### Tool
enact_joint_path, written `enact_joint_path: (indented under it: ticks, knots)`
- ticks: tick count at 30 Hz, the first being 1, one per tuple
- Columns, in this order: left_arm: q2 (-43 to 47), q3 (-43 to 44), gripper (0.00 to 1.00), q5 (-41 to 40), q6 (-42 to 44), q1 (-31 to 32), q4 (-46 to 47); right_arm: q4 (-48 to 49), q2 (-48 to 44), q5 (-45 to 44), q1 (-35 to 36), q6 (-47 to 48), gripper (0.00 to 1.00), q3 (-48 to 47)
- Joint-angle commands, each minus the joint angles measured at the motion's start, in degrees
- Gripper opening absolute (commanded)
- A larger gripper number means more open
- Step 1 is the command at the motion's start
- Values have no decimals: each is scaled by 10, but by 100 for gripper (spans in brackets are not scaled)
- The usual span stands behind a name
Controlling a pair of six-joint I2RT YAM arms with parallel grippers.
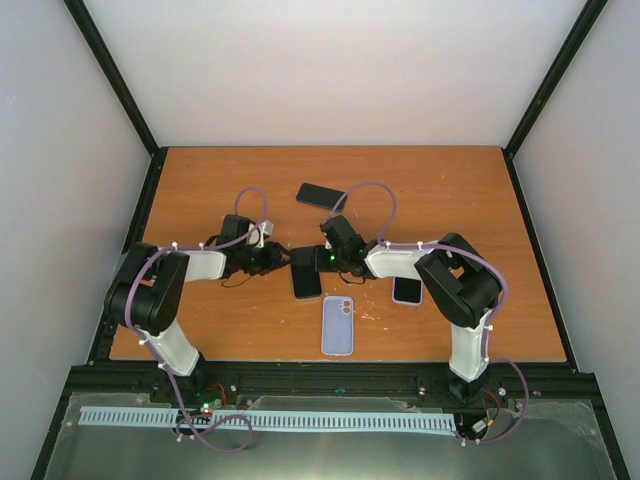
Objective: Put the phone into the phone case
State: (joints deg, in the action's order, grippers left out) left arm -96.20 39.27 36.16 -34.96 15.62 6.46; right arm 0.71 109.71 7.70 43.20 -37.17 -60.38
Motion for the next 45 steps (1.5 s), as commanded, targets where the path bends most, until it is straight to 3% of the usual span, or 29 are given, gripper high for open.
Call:
enact_joint_path:
  ticks: [1,14,18,32,35,40,45]
  knots:
    - [-22,27,41,20,24,-5,26,35,4,33,0,8,19,-5]
    - [-11,12,28,12,17,-4,21,44,7,33,7,-27,17,32]
    - [11,0,34,-2,13,-4,7,29,-15,23,7,-23,16,37]
    - [65,-70,41,26,1,2,8,23,-33,56,29,-35,13,49]
    - [57,-72,38,31,-3,7,15,19,-20,50,39,-39,13,43]
    - [50,-71,24,25,-11,17,21,26,-28,21,50,-49,12,70]
    - [49,-74,17,32,-23,18,22,19,-79,-19,48,-51,24,84]
